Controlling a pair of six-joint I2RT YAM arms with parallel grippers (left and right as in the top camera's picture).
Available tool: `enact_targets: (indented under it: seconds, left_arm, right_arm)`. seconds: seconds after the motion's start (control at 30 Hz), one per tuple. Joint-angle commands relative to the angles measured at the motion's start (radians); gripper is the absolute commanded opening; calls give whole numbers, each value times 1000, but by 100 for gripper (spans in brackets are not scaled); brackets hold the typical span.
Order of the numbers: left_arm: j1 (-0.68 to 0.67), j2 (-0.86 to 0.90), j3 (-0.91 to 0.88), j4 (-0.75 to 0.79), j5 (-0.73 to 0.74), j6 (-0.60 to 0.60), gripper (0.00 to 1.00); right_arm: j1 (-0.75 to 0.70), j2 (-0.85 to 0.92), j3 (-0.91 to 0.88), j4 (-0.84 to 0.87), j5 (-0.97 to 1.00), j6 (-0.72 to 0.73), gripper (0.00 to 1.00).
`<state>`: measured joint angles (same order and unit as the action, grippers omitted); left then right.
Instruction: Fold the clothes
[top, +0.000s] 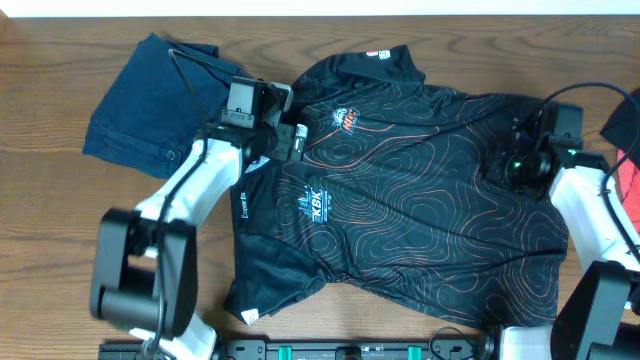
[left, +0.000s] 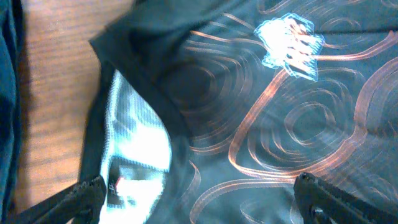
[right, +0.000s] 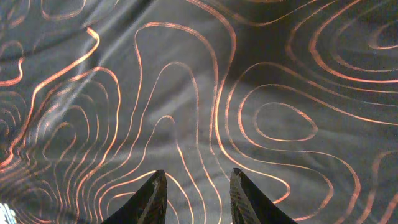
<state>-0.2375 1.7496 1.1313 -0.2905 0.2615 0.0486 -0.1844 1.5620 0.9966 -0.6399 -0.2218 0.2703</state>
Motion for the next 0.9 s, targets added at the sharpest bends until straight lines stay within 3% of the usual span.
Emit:
enact_targets:
  seconds: [0.0, 0.1, 0.17, 0.33, 0.43, 0.87]
  left_arm:
    - [9, -68, 21, -70, 41, -3, 98]
    - [21, -102, 21, -140, 41, -4, 98]
    - [23, -104, 21, -187, 41, -4, 99]
    - [22, -104, 14, -299, 42, -5, 80]
    - [22, -104, 14, -337, 43, -11, 76]
    - [22, -115, 14, -477, 45, -77, 76]
  right_arm:
    - [-60, -13, 12, -37, 64, 105, 32]
    - [-159, -12, 12, -29, 37, 146, 31]
    - [-225, -7, 11, 20, 3, 145, 22]
    - [-272, 47, 11, 134, -37, 179, 7]
    - [-251, 122, 11, 222, -23, 225, 5]
    - [-241, 496, 42, 569, 53, 410, 2]
